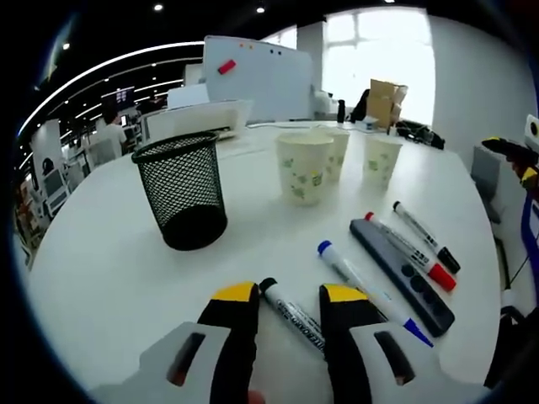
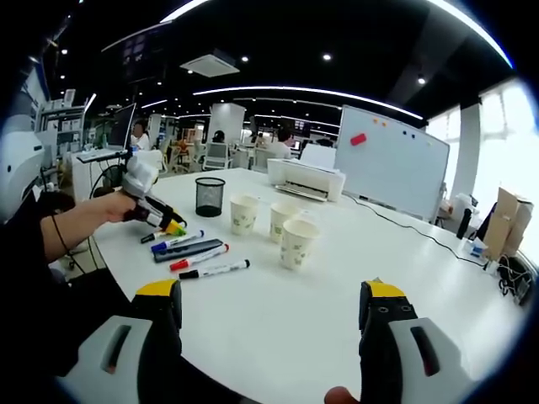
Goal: Place the scattered laser pointers and whiteboard markers into the pen holder and stack the scattered paper cups together
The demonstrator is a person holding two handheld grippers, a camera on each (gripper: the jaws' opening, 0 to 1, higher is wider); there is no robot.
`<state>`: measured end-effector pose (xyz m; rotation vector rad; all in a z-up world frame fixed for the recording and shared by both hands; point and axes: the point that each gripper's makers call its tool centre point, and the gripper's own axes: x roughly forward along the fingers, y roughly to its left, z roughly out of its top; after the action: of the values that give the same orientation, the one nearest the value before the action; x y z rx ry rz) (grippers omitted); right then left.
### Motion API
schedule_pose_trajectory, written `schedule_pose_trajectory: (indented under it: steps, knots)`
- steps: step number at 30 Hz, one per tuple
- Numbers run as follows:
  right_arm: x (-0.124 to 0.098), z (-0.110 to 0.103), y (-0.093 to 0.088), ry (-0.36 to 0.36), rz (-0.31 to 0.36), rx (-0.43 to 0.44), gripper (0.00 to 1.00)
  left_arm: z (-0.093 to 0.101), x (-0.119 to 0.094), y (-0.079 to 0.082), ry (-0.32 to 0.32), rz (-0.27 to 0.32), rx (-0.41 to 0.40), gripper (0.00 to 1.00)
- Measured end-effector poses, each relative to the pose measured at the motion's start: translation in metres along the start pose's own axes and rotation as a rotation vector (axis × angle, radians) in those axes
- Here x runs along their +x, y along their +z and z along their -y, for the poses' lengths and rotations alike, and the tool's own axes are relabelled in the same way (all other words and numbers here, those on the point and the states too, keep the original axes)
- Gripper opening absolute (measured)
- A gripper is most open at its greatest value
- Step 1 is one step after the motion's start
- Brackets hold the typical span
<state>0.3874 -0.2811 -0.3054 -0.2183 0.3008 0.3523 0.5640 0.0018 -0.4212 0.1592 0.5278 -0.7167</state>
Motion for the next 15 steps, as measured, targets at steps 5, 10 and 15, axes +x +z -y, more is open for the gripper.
schedule_pose_trajectory:
  steps: [5, 10, 15]
  knots:
    - [-0.0013, 0.0013, -0.0007, -0.005, 0.000, 0.003, 0.82, -0.0002, 0.0010, -0.0002, -0.001, -0.002, -0.003, 0.27]
    - [-0.0010, 0.0004, -0.0006, -0.002, -0.001, 0.000, 0.82, -0.0013, 0.0027, 0.0014, -0.004, -0.010, -0.001, 0.25]
    - [-0.0014, 0.0011, -0.0011, -0.002, 0.000, 0.002, 0.82, -0.0001, 0.0047, 0.0032, -0.010, -0.008, 0.001, 0.22]
